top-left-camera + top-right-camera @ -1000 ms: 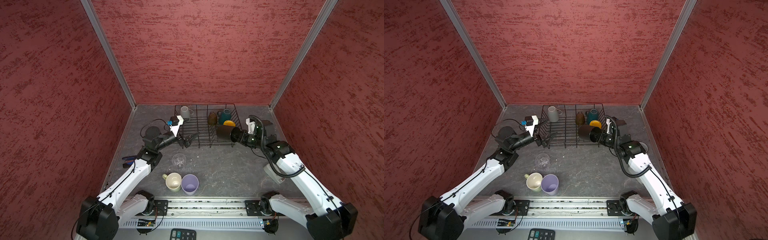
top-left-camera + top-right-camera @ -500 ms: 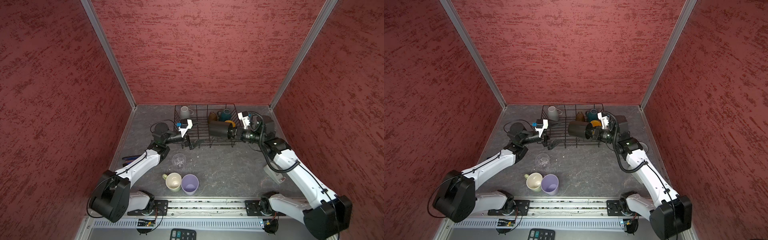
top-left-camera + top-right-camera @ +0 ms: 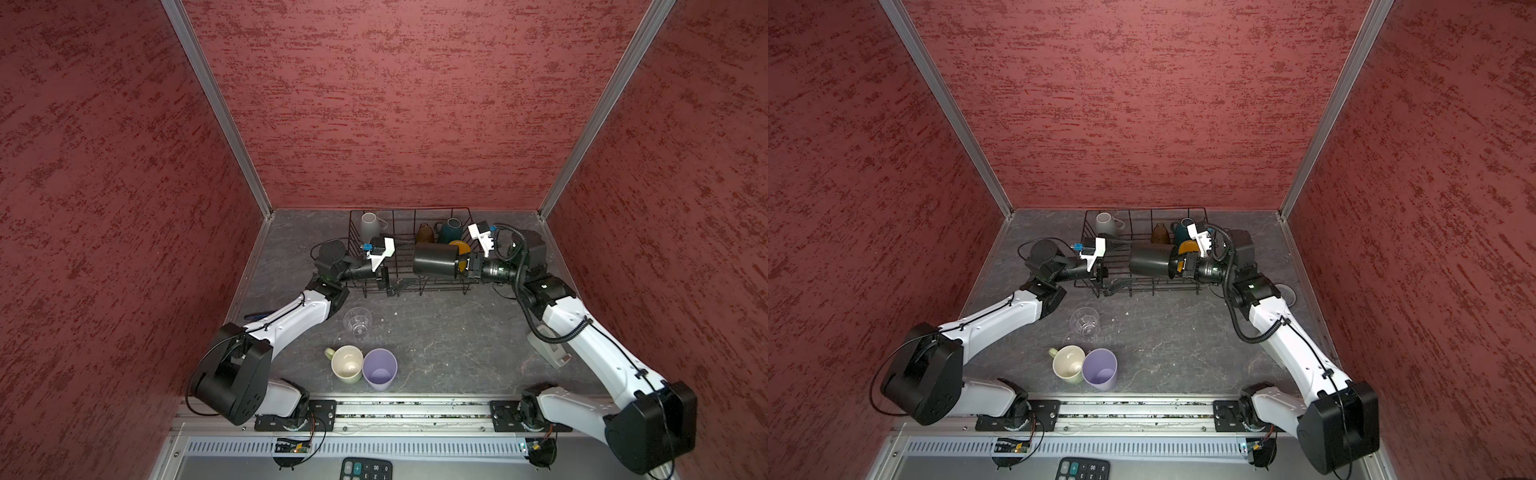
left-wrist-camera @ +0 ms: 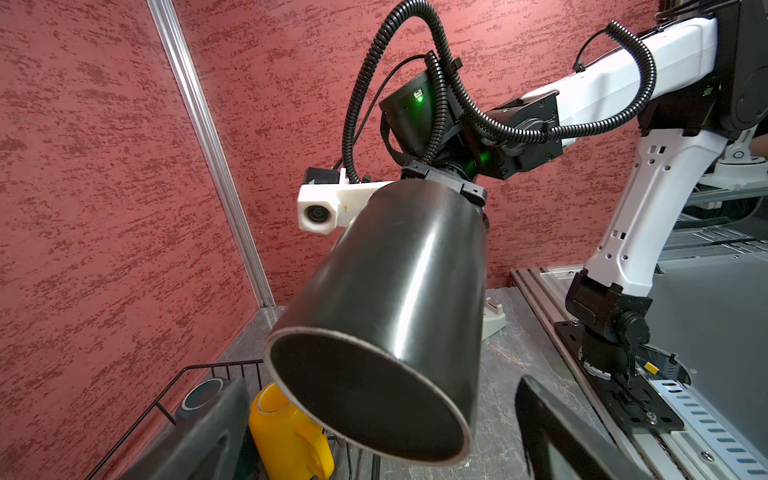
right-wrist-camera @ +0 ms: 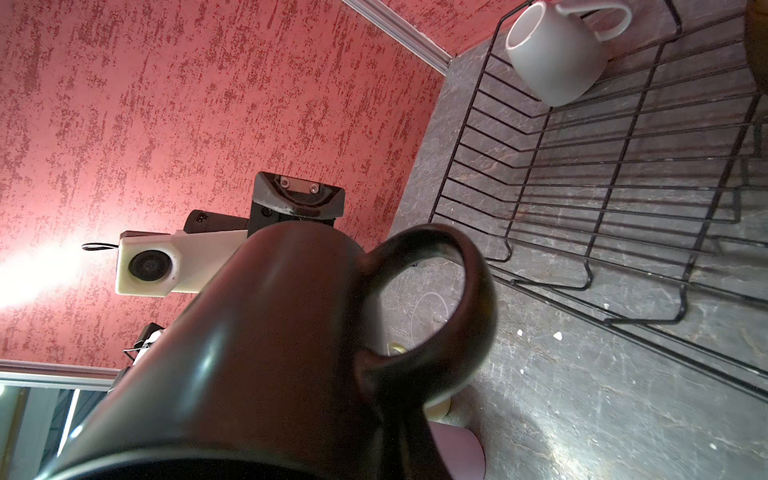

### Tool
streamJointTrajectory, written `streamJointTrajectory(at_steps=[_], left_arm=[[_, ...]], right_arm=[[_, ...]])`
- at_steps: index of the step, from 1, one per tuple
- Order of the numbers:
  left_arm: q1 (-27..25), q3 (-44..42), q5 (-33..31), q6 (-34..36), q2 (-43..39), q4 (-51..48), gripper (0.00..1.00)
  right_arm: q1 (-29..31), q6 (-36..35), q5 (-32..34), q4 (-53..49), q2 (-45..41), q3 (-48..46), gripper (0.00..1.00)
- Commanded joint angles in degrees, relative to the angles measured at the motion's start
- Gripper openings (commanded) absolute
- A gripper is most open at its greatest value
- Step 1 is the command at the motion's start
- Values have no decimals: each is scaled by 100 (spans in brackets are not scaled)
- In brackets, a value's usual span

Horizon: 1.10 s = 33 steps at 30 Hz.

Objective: Load the cups into the dish rack
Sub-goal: 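Grasp the black mug with the left gripper while the right gripper holds it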

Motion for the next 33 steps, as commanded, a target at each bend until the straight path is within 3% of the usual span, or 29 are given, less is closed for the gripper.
streamJointTrajectory(at_steps=[1,33], left_arm=[[-84,209,164,51,151,235,100],[-441,642,429,-18,692,465,96]], right_arm=[[88,198,-331,801,-31,49,0],[516,878,-272,1817,365,-238,0]])
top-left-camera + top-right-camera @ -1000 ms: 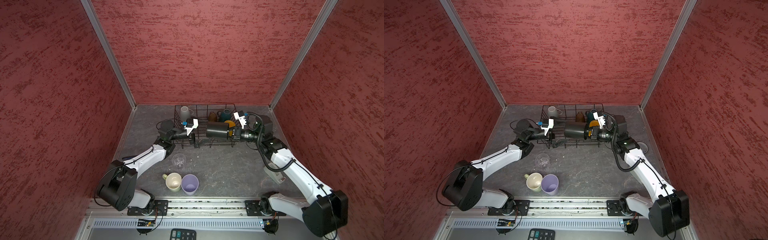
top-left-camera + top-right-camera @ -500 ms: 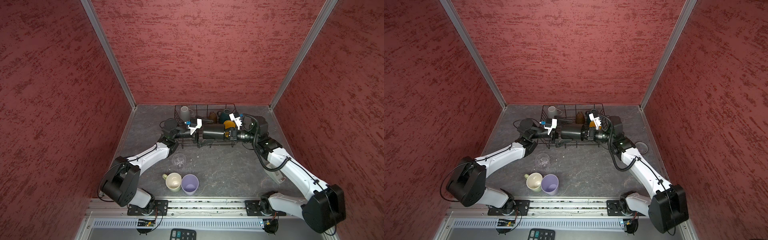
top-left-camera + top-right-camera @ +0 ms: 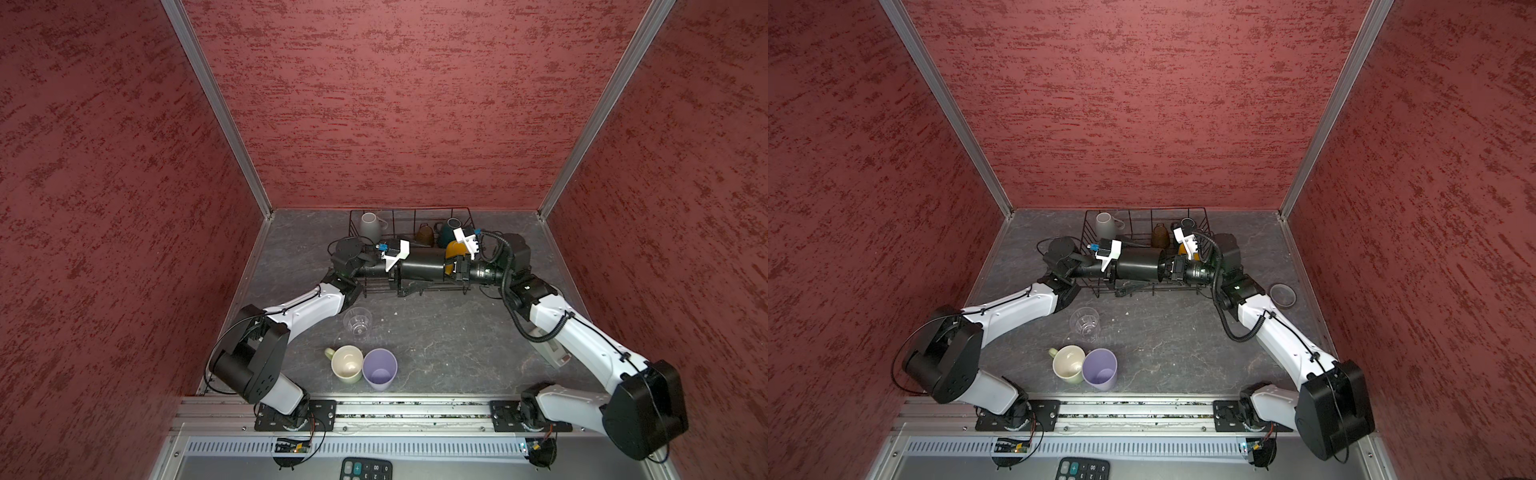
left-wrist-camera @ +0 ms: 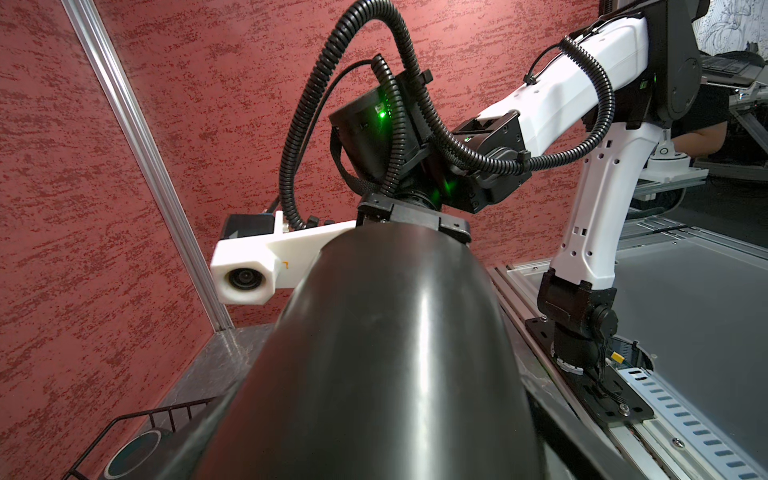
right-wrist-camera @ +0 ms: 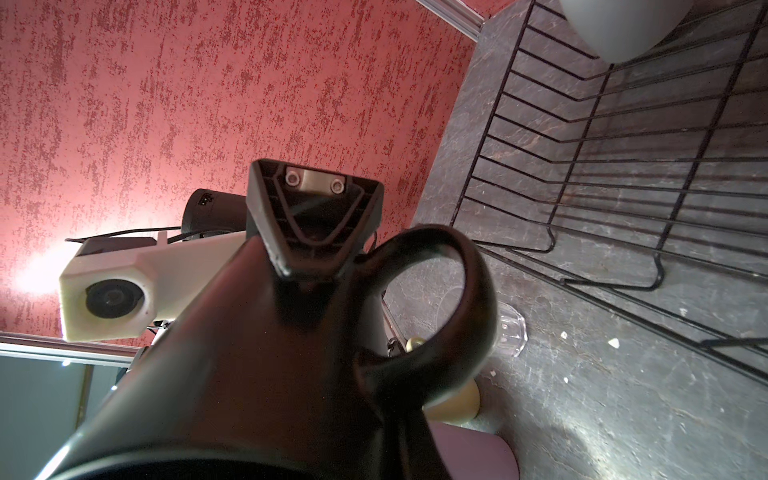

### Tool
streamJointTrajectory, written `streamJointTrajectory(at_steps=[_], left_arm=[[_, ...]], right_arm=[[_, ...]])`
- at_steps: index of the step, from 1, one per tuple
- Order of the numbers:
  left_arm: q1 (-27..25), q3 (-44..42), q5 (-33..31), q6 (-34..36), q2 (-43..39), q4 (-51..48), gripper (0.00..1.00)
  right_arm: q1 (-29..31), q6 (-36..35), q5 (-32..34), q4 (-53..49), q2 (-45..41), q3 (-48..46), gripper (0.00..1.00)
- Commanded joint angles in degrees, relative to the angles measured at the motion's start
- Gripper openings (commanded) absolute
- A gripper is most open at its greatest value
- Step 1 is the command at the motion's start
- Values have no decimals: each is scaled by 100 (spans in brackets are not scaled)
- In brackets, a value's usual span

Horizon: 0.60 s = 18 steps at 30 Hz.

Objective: Load the cups into the dish rack
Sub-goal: 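Grasp the black mug with the left gripper while the right gripper holds it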

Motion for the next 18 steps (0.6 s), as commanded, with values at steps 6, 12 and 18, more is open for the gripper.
streamJointTrajectory(at_steps=[6,12,18], left_arm=[[-51,214,134,-33,-16,190,88],[-51,226,67,-60,-56,111,77],[-46,302,-183,48,-173,-278,57]], right_arm=[[81,311,-175,928,-43,-64,0],[91,472,-187,1160,-52,-149,0],[91,529,-147,1192,-59,-189,0]])
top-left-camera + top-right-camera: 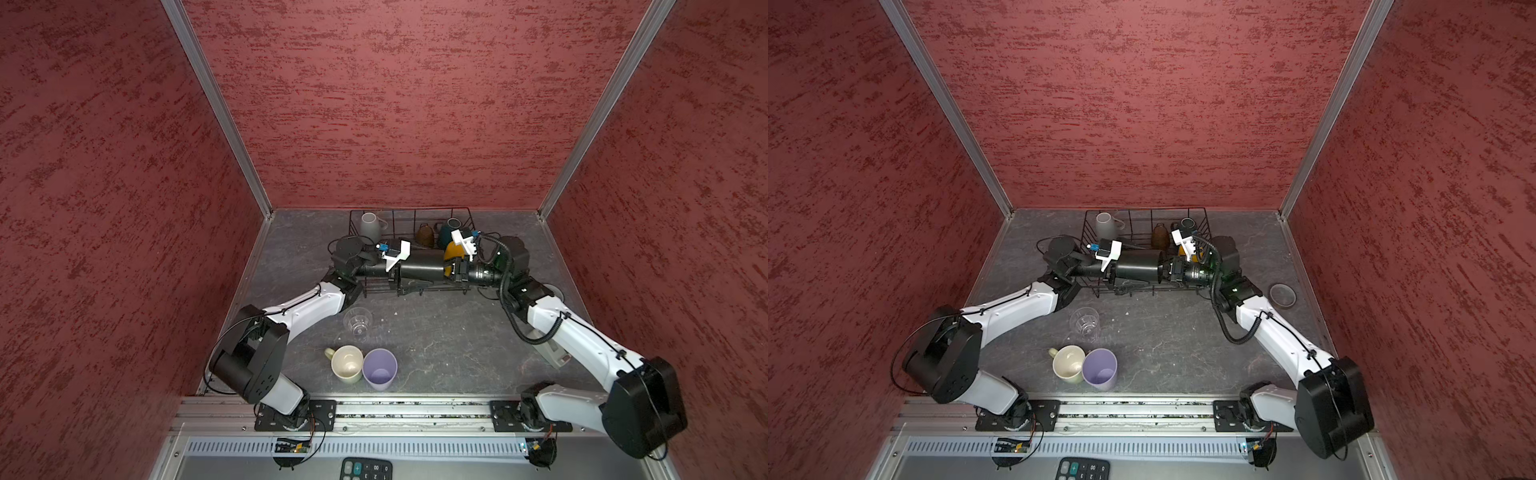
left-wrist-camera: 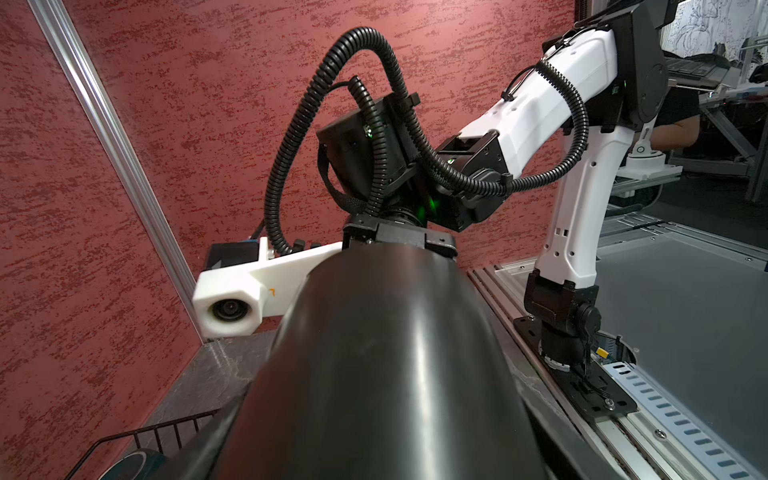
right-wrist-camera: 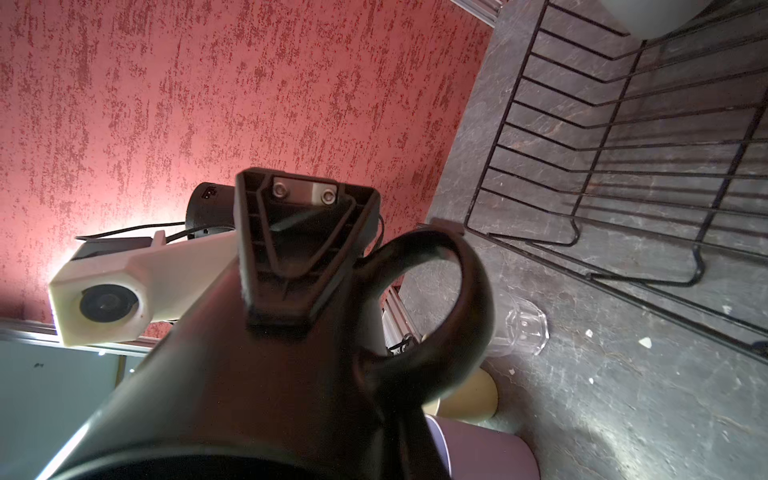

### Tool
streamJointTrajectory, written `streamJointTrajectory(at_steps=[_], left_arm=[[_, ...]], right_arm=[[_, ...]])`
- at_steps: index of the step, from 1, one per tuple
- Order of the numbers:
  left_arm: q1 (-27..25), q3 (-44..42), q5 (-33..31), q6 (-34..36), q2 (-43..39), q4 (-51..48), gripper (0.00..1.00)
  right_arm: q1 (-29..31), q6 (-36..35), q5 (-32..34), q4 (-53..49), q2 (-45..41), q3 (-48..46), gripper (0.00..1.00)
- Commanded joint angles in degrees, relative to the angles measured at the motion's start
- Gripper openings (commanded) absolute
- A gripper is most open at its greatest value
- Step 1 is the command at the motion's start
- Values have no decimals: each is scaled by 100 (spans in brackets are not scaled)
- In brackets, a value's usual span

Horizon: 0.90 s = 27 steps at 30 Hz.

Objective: Load the cups into the dish rack
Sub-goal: 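Grasp the black mug with the left gripper while the right gripper holds it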

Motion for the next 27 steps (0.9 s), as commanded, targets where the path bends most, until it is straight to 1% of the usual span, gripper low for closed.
streamJointTrajectory(at_steps=[1,2,3,6,7,8,13,19,22,25,27], left_arm=[[-24,194,-444,67,-184,-241,48],[-24,185,-520,85,-222,-284,38],[-24,168,-634,107,-260,-311,31],[-6,150,-881,194,-335,-417,17],[2,158,-944,225,-363,-480,10],[10,179,-1003,254,-388,-559,0],[88,165,-1202,205,-479,-603,0],[158,141,-1573,91,-660,-654,0],[180,221,-1707,85,-738,-948,0],[280,574,-1754,-129,-732,-1712,0],[389,861,-1816,-389,-693,-2362,0]], right_arm=[[43,94,36,634,-82,35,0],[39,92,53,624,-91,30,0],[38,84,66,609,-91,41,0],[44,10,134,476,-108,93,7],[37,-15,148,426,-109,109,8],[39,-52,184,358,-124,137,11],[28,-170,311,124,-163,209,16],[-34,-266,452,-128,-273,226,31],[-116,-331,605,-325,-375,220,40],[-269,-386,742,-488,-519,159,56],[-409,-535,931,-812,-618,158,71]])
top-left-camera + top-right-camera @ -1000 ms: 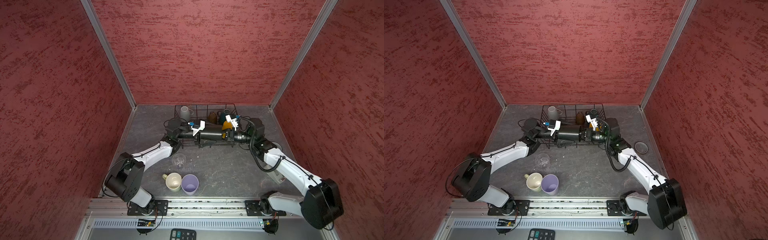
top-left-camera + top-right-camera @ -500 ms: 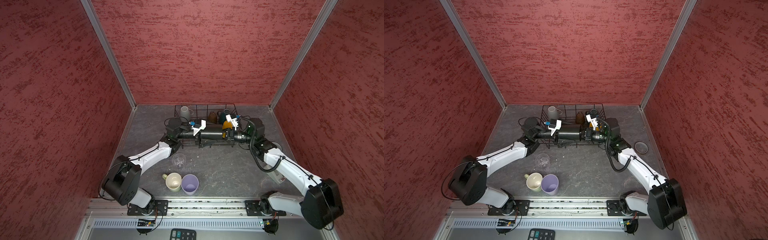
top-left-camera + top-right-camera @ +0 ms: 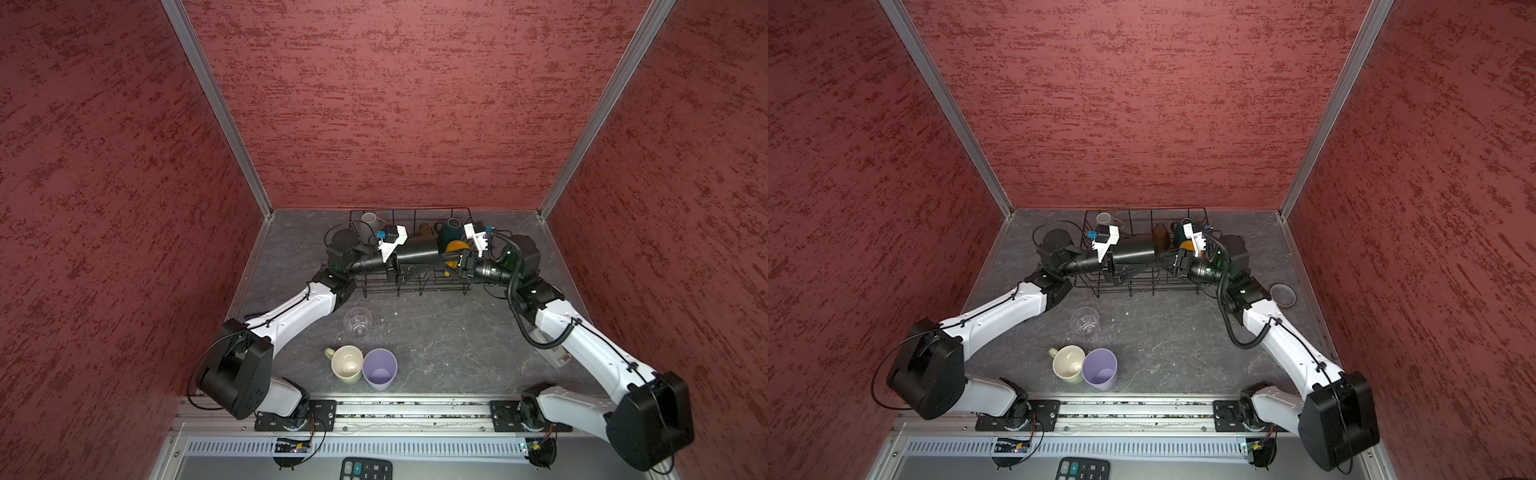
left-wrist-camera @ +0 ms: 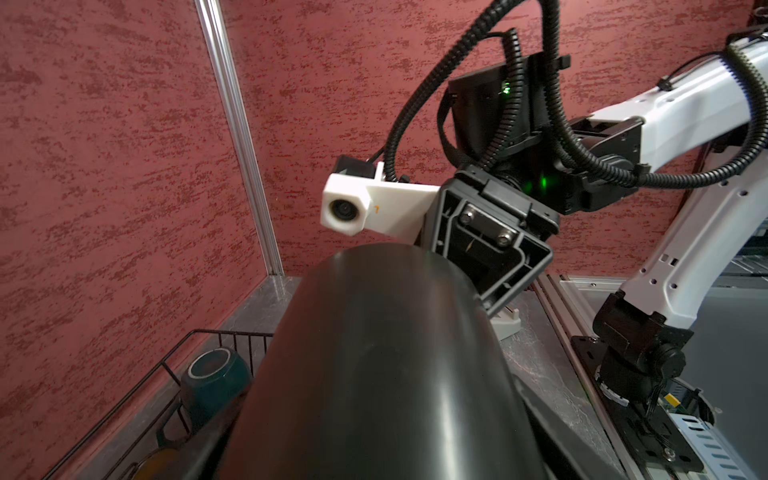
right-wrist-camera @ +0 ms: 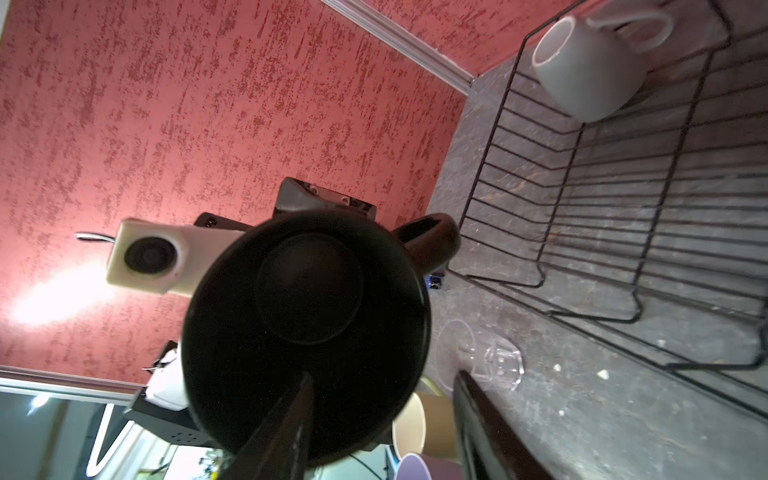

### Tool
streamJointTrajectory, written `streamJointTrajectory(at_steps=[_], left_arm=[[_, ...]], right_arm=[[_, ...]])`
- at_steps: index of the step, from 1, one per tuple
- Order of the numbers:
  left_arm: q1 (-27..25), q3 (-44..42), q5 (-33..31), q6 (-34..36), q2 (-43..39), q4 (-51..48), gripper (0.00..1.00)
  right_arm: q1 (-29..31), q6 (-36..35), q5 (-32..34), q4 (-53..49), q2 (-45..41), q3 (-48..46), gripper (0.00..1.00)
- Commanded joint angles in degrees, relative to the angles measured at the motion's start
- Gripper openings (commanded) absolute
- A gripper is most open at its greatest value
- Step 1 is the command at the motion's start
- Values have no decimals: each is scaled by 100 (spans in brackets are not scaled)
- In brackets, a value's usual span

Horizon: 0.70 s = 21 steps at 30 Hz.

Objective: Load the cups into the dish rack
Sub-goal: 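Grasp the black mug with the left gripper while the right gripper holds it, then open and withdraw the right gripper while the left carries the black mug over the rack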

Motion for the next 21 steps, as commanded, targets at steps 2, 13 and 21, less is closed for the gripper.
streamJointTrajectory(at_steps=[2,13,21], left_arm=[[246,776,-531,-582,-128,-931,0],[346,1991,-1136,-431,179,-3449,0],[206,3000,-1798,-399,811,-4882,0]], right_arm=[[-277,-380,414,-736,-328,116,77],[-920,-1115,1175,-1893,-600,381,96],[-1065,-1773,2082,-3068,-601,986,99]])
